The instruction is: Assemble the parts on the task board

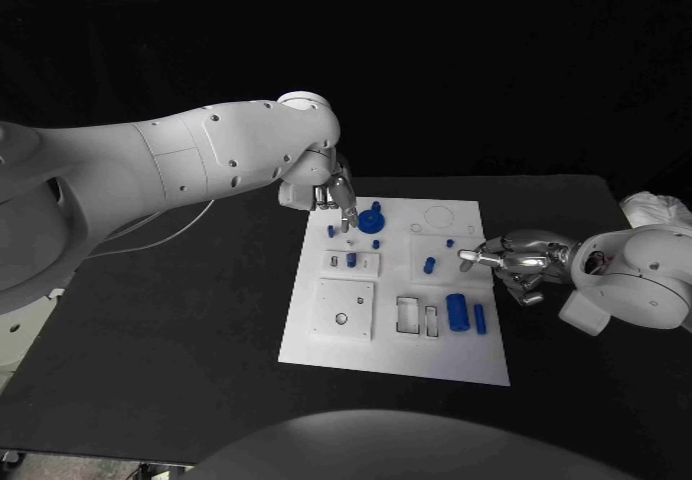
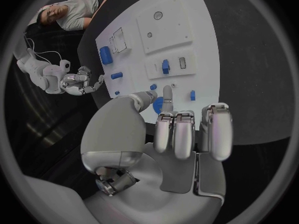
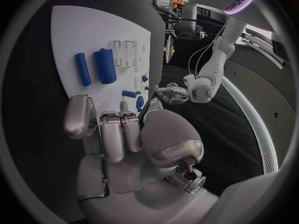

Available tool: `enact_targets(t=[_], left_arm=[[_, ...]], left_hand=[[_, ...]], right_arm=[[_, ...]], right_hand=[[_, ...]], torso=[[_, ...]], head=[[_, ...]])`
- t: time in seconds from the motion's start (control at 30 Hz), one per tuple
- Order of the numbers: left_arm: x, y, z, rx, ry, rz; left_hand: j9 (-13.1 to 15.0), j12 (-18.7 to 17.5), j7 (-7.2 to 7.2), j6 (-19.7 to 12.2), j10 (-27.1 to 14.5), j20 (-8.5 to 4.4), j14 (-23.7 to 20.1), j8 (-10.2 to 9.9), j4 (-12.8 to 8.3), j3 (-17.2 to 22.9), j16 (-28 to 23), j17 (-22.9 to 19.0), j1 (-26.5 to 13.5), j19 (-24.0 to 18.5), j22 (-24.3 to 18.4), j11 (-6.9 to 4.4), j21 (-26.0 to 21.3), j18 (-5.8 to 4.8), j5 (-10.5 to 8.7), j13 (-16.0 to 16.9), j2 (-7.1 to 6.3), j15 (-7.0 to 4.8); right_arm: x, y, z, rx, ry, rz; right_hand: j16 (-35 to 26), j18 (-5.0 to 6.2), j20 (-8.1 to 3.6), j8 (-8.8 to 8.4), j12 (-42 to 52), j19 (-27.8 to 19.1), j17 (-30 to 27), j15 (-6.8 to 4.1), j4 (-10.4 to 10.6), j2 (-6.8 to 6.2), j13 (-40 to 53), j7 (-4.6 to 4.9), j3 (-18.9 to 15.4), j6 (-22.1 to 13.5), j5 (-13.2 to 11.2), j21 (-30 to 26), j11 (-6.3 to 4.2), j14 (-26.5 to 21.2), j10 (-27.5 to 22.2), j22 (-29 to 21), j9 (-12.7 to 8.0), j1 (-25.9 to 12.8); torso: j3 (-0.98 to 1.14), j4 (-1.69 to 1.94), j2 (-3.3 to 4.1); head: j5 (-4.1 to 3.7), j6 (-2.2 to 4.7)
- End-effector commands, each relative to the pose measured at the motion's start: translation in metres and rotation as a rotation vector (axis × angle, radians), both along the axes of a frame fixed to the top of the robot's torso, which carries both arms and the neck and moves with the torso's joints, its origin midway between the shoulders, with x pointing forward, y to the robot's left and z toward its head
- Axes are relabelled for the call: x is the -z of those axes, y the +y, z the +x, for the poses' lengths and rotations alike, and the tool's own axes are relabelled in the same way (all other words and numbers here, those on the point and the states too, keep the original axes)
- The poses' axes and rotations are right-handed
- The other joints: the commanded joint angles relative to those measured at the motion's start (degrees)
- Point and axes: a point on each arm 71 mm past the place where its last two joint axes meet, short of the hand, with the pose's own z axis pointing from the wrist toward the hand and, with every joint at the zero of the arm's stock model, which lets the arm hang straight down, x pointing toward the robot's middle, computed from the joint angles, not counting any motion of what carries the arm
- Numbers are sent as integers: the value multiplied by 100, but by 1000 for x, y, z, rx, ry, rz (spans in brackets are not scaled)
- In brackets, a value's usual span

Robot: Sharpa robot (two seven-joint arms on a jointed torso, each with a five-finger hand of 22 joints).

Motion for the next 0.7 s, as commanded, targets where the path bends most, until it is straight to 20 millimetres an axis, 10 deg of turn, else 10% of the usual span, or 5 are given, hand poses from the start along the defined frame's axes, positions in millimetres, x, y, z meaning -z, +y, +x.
enact_targets(t=[0.03,0.13,0.53,0.7], left_arm=[[3,-2,-3,1,69,68],[5,-6,-3,9,70,76],[21,-6,-2,6,69,115],[22,-4,0,-4,43,127]], left_hand=[[-69,14,26,15,607,65,613,-80,84,18,14,1509,-155,200,1111,65,-46,-61,-194,1509,3,62],[-156,14,65,43,607,97,613,-168,256,-276,14,1509,-452,194,1110,101,-57,-60,-534,1509,-27,100],[-239,14,65,120,607,124,613,-275,174,-942,14,1509,-425,173,1101,115,-96,-48,-452,1509,179,112],[240,14,36,17,607,105,613,22,206,-1218,14,1509,-251,174,1111,87,-105,-47,-455,1509,276,100]], right_arm=[[-2,3,-1,-19,-13,21],[-2,4,-1,-23,-14,24],[-2,5,0,-28,-15,28],[-2,5,-1,-26,-14,28]], right_hand=[[60,-112,-1,24,40,66,1332,-8,36,-21,639,13,-10,56,-26,70,-37,477,495,912,0,-54],[75,-116,-1,26,51,81,1346,-9,41,-18,653,13,-16,63,-33,96,-36,489,513,918,-1,-71],[71,-114,-1,27,48,74,1342,-9,40,-17,650,13,-16,68,-30,87,-36,485,509,915,-1,-75],[55,-109,-1,28,37,62,1326,-8,37,-17,635,14,-16,71,-27,69,-36,471,490,909,-1,-75]], torso=[[-3,-18,55],[-1,-18,70],[-3,-25,69],[2,-16,63]], head=[[9,0],[23,0],[5,0],[-5,0]])
